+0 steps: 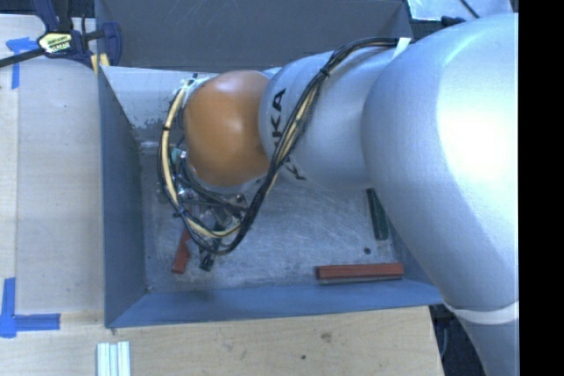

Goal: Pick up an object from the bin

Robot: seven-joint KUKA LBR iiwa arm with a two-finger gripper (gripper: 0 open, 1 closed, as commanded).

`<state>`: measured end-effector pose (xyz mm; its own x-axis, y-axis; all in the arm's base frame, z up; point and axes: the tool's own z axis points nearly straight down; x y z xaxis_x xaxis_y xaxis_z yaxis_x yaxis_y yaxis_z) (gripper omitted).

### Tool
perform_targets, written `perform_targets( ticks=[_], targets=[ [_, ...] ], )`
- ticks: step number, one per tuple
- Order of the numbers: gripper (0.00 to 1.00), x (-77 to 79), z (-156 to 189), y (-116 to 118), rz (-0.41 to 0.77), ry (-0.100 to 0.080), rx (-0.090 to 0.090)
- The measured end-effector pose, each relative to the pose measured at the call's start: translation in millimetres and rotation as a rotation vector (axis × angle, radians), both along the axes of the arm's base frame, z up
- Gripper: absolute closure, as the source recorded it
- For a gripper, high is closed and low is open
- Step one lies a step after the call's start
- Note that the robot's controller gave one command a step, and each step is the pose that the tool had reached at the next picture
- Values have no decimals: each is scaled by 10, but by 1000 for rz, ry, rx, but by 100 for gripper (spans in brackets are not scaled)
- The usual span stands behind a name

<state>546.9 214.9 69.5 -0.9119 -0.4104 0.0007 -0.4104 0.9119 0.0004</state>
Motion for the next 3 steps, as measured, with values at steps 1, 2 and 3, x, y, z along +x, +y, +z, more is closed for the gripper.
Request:
perform_targets(
  ticks=[1,2,3],
  targets=[
    [0,-165,315,80,280,-6,2],
    [0,-91,329,142,620,-6,2],
    [0,-42,16,231,993,-1,-3]
  ],
)
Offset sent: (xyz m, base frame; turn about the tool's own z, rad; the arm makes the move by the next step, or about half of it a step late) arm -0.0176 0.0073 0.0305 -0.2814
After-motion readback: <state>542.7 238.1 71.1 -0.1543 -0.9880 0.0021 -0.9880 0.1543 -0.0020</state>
